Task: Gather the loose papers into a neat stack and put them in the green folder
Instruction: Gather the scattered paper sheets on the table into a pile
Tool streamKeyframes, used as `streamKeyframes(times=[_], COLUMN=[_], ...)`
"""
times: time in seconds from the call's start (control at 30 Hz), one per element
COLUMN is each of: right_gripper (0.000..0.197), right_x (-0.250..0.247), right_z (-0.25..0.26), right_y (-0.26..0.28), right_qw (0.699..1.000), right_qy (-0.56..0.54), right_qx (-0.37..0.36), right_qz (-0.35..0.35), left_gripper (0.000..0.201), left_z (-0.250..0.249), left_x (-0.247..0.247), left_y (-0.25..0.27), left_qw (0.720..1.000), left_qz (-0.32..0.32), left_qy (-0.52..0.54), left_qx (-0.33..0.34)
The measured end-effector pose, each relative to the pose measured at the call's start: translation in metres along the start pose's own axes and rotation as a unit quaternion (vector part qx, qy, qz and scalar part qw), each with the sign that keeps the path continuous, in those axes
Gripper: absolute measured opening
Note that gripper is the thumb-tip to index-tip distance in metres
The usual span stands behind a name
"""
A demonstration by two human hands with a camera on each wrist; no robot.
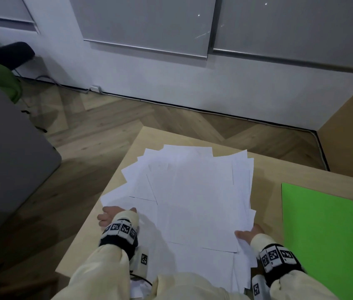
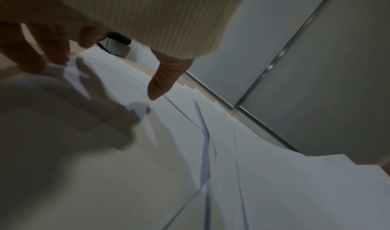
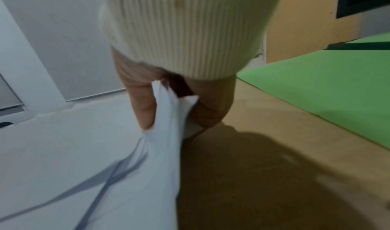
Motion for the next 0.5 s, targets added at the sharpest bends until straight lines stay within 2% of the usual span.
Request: streamKeyframes(times=[0.1, 0.2, 0.27, 0.33, 0.4, 0.47, 0.5], right_gripper=[0.077, 0.068, 0.065, 0.063, 0.067, 0.072, 0.074], right_x=[0.001, 0.000, 0.000, -0.001, -0.002, -0.002, -0.001], right_z=[0.004, 0.006, 0.006, 0.005, 0.006, 0.007, 0.007], right_y=[-0.001, -0.001, -0.001, 0.000, 0.000, 0.001, 0.001], right_qw=[1.000, 1.000, 1.000, 1.000, 1.000, 1.000, 1.000], right_qy=[0.004, 0.009, 0.013, 0.008, 0.012, 0.017, 0.014], right_qx=[0.007, 0.005, 0.007, 0.011, 0.010, 0.009, 0.009], right_qz=[-0.008, -0.016, -0.017, -0.020, -0.020, -0.019, -0.020], left_gripper=[0.094, 0.103, 0.097, 0.081, 0.080, 0.087, 0.078], left_z=[-0.001, -0.001, -0.003, -0.012, -0.025, -0.036, -0.041], left_x=[-0.005, 0.010, 0.021, 0.031, 0.034, 0.039, 0.041], left_y=[0.004, -0.002, -0.006, -0.004, 0.003, 0.015, 0.020], left_qw=[1.000, 0.995, 0.990, 0.984, 0.983, 0.980, 0.975], left_qz=[0.006, 0.058, 0.097, 0.133, 0.129, 0.134, 0.144], left_qy=[0.026, 0.080, 0.100, 0.111, 0.122, 0.147, 0.168], left_qx=[-0.008, 0.005, 0.012, 0.038, 0.048, 0.022, 0.019])
Point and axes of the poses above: each hand's wrist, its own y-axis away from the middle knuckle, its own x-axis out of the palm, z = x × y, the point moved 6 cm from there along -y, towards the middle knuckle, and after that the axes turned 15 degrees about y, right-handed, at the moved point
